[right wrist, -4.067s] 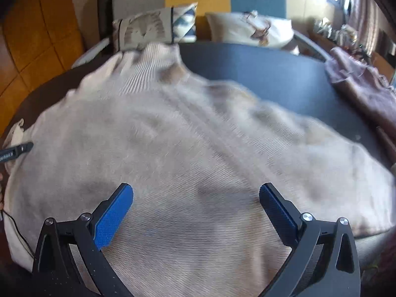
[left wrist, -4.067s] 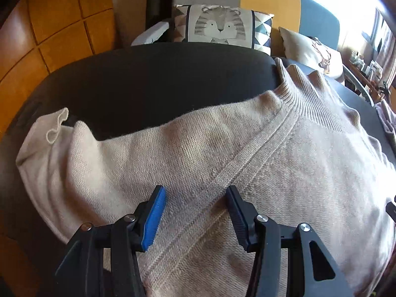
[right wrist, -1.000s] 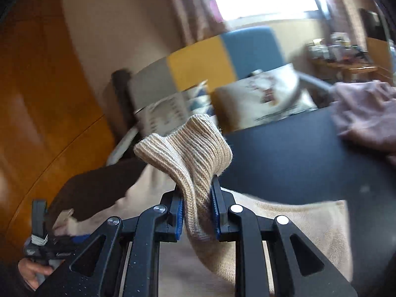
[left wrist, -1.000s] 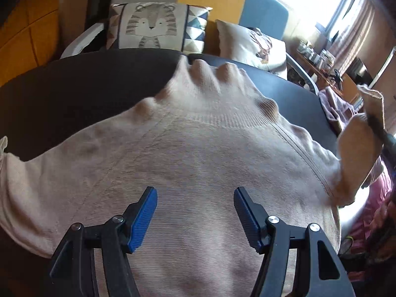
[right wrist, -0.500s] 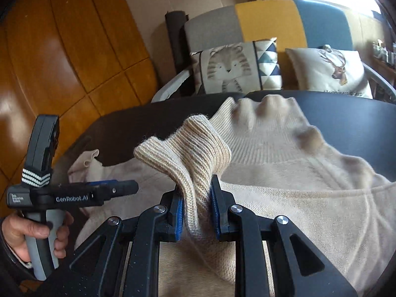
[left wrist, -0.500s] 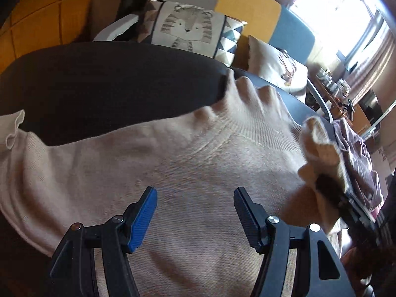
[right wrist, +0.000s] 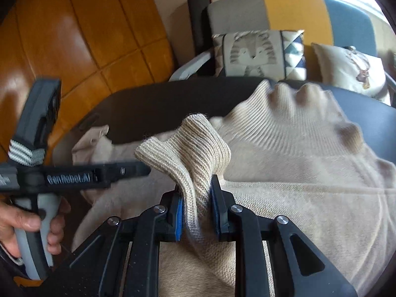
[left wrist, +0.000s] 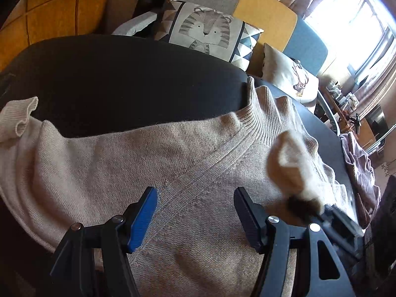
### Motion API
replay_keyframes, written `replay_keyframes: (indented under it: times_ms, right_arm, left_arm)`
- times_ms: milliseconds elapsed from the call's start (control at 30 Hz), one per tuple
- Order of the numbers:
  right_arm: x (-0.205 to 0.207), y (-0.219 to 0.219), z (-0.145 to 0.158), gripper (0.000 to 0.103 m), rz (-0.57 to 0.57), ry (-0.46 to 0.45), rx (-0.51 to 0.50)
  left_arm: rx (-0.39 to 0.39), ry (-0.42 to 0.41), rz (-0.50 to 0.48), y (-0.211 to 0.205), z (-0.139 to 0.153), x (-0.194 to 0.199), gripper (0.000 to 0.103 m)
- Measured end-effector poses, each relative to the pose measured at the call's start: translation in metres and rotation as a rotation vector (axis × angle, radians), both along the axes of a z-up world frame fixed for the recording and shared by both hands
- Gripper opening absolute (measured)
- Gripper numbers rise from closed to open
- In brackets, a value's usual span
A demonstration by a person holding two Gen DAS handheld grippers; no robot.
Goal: Fold clothes
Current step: 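Lift the sleeve and lay it across the sweater body with the right gripper, then open the right gripper to release the sleeve cuff on the body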
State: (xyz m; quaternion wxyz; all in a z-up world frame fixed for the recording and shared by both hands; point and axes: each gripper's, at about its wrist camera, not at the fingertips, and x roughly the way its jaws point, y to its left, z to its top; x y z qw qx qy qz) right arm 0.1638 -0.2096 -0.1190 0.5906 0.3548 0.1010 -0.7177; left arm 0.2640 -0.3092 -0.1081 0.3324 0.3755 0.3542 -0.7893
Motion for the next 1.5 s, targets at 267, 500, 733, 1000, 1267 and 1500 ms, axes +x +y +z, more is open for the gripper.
replay_keyframes:
  times_ms: [267, 500, 733, 1000, 1267, 1500]
  right_arm:
    - [0.011, 0.003, -0.006, 0.060, 0.038, -0.015, 0.025]
    - [0.020, 0.019, -0.008, 0.077, 0.058, 0.005, 0.041]
    - [0.014, 0.033, -0.007, 0.079, 0.013, -0.006, 0.044]
    - [-0.009, 0.055, -0.001, 0.079, -0.089, -0.025, 0.056]
    - [-0.010, 0.066, 0.093, 0.087, -0.129, 0.113, -0.197]
    - [-0.032, 0.092, 0.038, 0.089, -0.212, 0.100, -0.010]
  left_arm:
    - [-0.013, -0.018, 0.014, -0.001, 0.000, 0.001, 0.066]
    - [-0.032, -0.008, -0.005, 0.006, 0.010, 0.000, 0.066]
    - [-0.027, -0.023, -0.006, 0.012, 0.011, 0.002, 0.066]
    - [-0.010, -0.029, -0.049, 0.021, 0.004, -0.003, 0.066]
    - [-0.015, -0.015, -0.095, 0.038, 0.011, -0.008, 0.066]
    - [0.012, 0.001, -0.198, 0.070, 0.010, -0.017, 0.066]
